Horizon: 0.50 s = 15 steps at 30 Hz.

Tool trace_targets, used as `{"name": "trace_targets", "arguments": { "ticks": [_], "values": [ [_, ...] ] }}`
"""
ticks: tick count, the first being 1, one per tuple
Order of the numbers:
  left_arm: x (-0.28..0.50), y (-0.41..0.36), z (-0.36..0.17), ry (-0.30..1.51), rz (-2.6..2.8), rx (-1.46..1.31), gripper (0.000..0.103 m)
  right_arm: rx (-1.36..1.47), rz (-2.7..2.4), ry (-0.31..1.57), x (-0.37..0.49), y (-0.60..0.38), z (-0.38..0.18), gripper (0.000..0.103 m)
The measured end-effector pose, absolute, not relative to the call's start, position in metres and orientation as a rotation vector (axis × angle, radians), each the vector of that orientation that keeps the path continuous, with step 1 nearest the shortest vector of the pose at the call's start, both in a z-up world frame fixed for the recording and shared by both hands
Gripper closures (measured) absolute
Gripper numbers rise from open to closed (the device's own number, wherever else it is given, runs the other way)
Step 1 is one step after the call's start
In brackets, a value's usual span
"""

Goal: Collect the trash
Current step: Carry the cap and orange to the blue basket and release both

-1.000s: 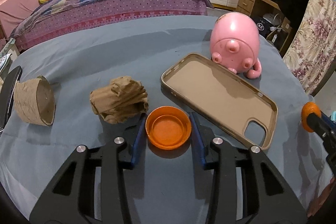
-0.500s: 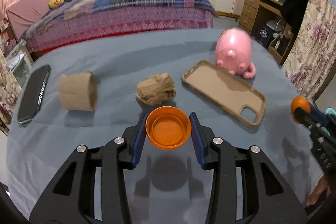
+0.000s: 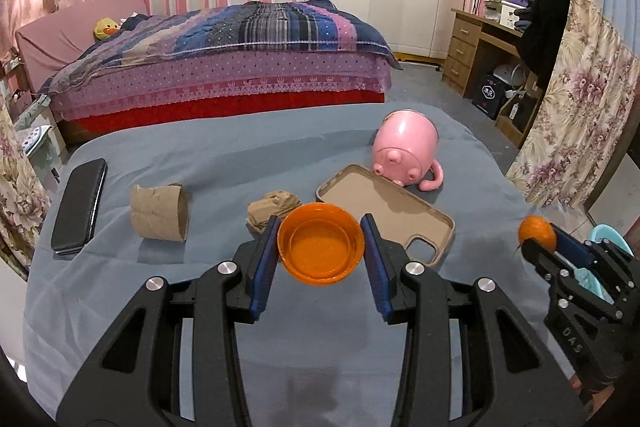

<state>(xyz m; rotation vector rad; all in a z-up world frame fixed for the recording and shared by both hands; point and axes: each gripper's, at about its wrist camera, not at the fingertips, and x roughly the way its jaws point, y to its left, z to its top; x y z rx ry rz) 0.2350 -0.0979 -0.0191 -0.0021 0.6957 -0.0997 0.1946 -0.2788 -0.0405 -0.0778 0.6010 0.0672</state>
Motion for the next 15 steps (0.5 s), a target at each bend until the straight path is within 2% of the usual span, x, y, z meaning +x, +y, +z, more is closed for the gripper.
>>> {"name": "trace_targets", "arguments": {
  "ticks": [8, 15],
  "values": [
    [0.235, -0.108, -0.013, 0.671, -0.119, -0.036, 0.064, -0.087, 0.017, 0.568, 0.17, -0.308, -0.023, 0.075],
    [0.233, -0.152, -0.004, 0.627, -0.218, -0.066, 0.064, -0.077, -0.114, 0.53, 0.128, -0.361, -0.004, 0.075]
  ]
}}
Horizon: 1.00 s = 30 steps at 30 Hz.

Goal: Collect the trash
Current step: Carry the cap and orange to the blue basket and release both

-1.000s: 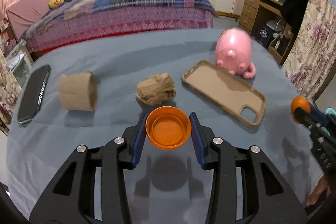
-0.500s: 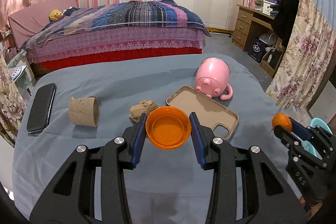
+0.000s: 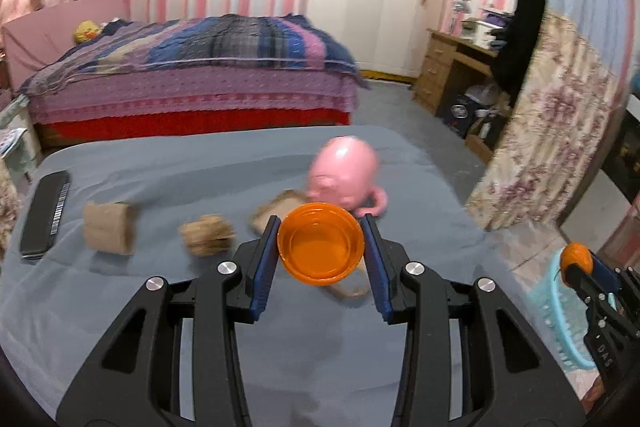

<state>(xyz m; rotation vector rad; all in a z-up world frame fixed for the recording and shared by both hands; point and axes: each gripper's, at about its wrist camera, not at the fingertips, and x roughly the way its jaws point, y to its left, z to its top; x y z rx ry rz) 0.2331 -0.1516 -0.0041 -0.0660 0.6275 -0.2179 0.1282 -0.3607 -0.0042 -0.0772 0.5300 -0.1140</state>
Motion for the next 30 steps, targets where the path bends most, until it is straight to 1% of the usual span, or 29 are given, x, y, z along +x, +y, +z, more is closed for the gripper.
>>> {"name": "trace_targets", "arguments": {
  "ticks": [6, 15, 24, 30],
  "values": [
    [0.22, -0.217, -0.011, 0.629, -0.381, -0.074, 0.064, -0.044, -0.275, 0.513, 0.097, -0.421, 0.006, 0.075],
    [0.185, -0.311, -0.016, 0.562, -0.562, 0.051, 0.064, -0.022, -0.439, 0.529, 0.067, -0.496, 0.002, 0.075],
    [0.16, -0.392, -0.041, 0.581, -0.686, 0.126, 0.064, 0.06, -0.54, 0.553, 0.037, -0.552, -0.029, 0.075],
    [0.142, -0.434, -0.062, 0.6, -0.756, 0.176, 0.064, 0.156, -0.616, 0.527, 0.022, -0.578, -0.042, 0.075]
  ]
}}
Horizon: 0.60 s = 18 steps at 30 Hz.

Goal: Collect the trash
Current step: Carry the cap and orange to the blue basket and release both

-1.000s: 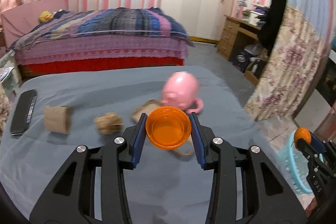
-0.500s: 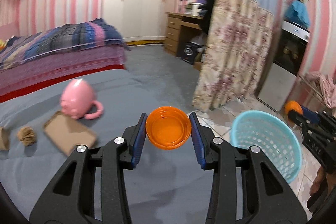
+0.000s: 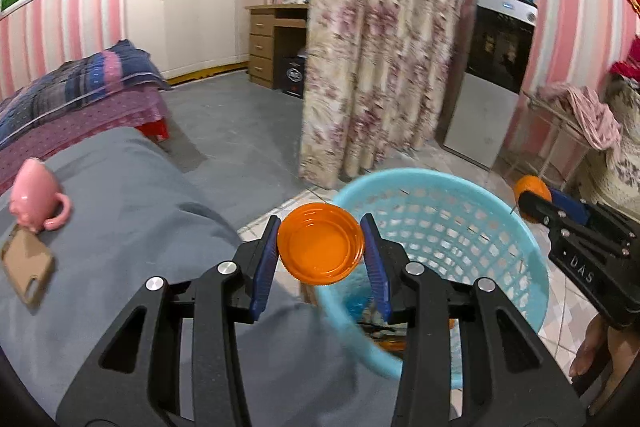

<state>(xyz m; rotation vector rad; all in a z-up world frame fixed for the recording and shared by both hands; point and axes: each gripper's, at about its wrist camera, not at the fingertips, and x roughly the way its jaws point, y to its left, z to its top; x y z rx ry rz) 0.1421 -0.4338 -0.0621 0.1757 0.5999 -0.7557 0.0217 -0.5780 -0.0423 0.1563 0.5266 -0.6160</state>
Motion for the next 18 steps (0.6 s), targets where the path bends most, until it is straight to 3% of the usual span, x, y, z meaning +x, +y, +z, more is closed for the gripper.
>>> {"name": "trace_targets", "arguments": {
  "ticks": [11, 15, 18],
  "values": [
    [0.121, -0.48, -0.094, 0.624, -0.814, 0.275, 0.063, 0.229, -0.668, 0.502, 0.008, -0.601, -0.055, 0.075],
    [0.125, -0.475, -0.09, 0.609, -0.777, 0.259, 0.029, 0.22, -0.662, 0.507, 0.01, -0.598, -0.056, 0.075],
    [0.132, -0.465, -0.084, 0.6, -0.747, 0.243, 0.023, 0.216, -0.654, 0.509, 0.012, -0.594, -0.057, 0.075]
  ]
}}
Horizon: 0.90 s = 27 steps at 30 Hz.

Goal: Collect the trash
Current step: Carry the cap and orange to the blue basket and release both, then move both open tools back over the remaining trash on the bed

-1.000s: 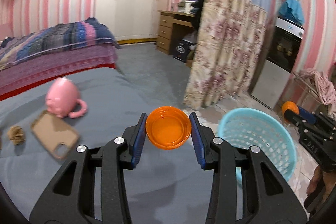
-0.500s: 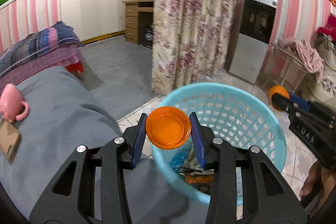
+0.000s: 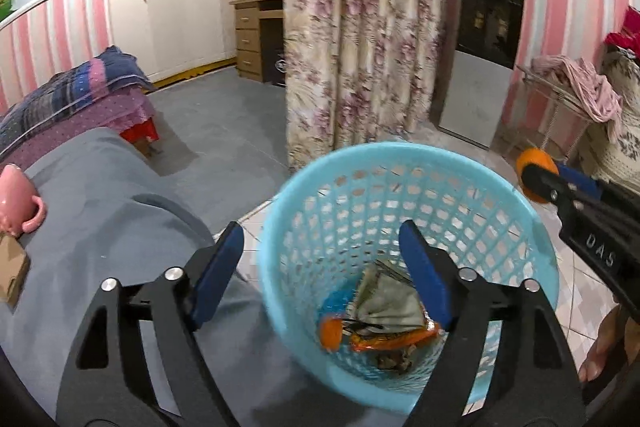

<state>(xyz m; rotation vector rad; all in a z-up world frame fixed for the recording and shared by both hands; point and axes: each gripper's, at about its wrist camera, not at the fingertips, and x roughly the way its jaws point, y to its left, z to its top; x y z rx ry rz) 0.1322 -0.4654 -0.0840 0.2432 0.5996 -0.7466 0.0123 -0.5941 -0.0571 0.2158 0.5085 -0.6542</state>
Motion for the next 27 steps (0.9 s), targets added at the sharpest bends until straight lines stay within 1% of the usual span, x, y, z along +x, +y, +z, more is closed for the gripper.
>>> {"name": "trace_targets", "arguments": {
  "ticks": [1, 7, 11, 13, 14, 15, 16, 17, 19, 20, 21, 25, 27],
  "values": [
    [0.137, -0.461, -0.081, 0.6, -0.731, 0.238, 0.02, 0.213, -0.65, 0.517, 0.015, -0.593, -0.059, 0.075],
    [0.157, -0.433, -0.07, 0.605, -0.673, 0.184, 0.013, 0.207, -0.627, 0.545, 0.025, -0.582, -0.067, 0.075],
    [0.166, -0.414, -0.064, 0.599, -0.629, 0.173, 0.011, 0.187, -0.603, 0.557, 0.037, -0.567, -0.071, 0.074],
    [0.169, -0.406, -0.063, 0.601, -0.611, 0.174, 0.01, 0.184, -0.607, 0.555, 0.04, -0.563, -0.073, 0.072],
    [0.171, -0.402, -0.063, 0.601, -0.6, 0.177, 0.009, 0.187, -0.6, 0.554, 0.042, -0.56, -0.075, 0.062],
    [0.173, -0.395, -0.062, 0.603, -0.581, 0.182, 0.008, 0.186, -0.602, 0.554, 0.044, -0.557, -0.076, 0.043],
    [0.174, -0.391, -0.061, 0.604, -0.571, 0.182, 0.007, 0.182, -0.61, 0.554, 0.045, -0.557, -0.076, 0.034],
    [0.176, -0.385, -0.061, 0.61, -0.558, 0.177, 0.007, 0.171, -0.623, 0.55, 0.046, -0.553, -0.077, 0.028],
    [0.18, -0.375, -0.057, 0.618, -0.548, 0.163, 0.007, 0.167, -0.632, 0.556, 0.049, -0.549, -0.079, 0.025],
    [0.181, -0.37, -0.056, 0.619, -0.542, 0.157, 0.007, 0.168, -0.641, 0.56, 0.05, -0.549, -0.08, 0.018],
    [0.183, -0.362, -0.053, 0.617, -0.529, 0.152, 0.007, 0.17, -0.646, 0.56, 0.05, -0.548, -0.079, 0.015],
    [0.187, -0.344, -0.044, 0.602, -0.487, 0.149, 0.006, 0.165, -0.668, 0.566, 0.052, -0.544, -0.077, 0.011],
    [0.19, -0.333, -0.038, 0.598, -0.466, 0.142, 0.006, 0.158, -0.676, 0.56, 0.052, -0.542, -0.074, 0.008]
  ]
}}
